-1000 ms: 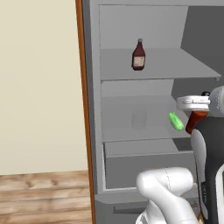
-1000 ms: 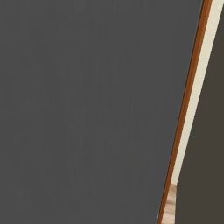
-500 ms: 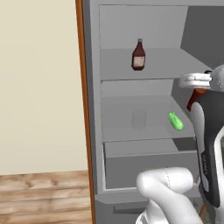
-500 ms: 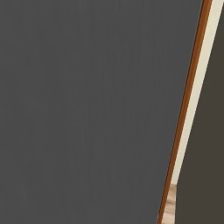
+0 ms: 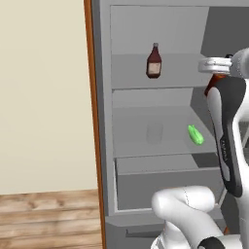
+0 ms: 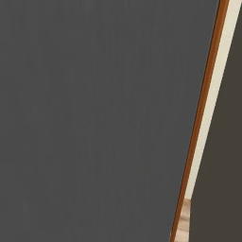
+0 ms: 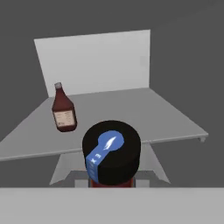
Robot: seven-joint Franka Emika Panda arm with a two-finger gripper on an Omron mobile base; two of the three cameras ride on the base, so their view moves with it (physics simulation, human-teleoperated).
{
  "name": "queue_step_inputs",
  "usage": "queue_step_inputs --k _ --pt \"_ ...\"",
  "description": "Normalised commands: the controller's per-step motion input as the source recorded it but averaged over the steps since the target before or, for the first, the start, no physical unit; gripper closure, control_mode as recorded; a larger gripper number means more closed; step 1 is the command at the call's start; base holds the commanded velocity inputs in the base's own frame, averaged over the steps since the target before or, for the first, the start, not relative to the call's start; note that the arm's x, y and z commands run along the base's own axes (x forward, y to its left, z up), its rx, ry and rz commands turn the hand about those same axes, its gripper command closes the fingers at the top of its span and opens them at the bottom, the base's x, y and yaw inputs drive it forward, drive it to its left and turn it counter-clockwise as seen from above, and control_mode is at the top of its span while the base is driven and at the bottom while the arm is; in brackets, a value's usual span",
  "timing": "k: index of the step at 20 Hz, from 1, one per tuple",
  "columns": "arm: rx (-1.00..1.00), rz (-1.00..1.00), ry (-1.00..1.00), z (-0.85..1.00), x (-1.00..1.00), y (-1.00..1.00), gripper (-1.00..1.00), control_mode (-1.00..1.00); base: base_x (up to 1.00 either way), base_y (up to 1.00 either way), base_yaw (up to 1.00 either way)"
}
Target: Place the condiment bottle and ketchup from the counter to the top shelf of the fridge. If the existing items in the fridge are on the top shelf, move them to other shelves.
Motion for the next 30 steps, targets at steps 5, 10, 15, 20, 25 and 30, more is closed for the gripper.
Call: queue_step_inputs --k 5,10,15,20,25,30 --pt "-0.02 0.00 -0.05 0.04 0.75 -0.01 1.00 -1.00 0.00 0.00 0.00" --pt "0.00 0.00 0.00 0.00 0.69 -0.07 1.00 -1.00 0.00 0.00 0.00" --pt "0.00 0.00 0.00 0.00 0.62 -0.07 1.00 -1.00 0.00 0.00 0.00" --pt "0.00 0.01 0.00 0.00 0.40 -0.11 1.00 -1.00 0.00 0.00 0.00" --pt "0.00 0.00 0.04 -0.07 0.21 -0.09 1.00 -1.00 0.00 0.00 0.00" --pt "-0.02 0.00 0.08 -0.16 0.14 0.00 1.00 -1.00 0.00 0.00 0.00"
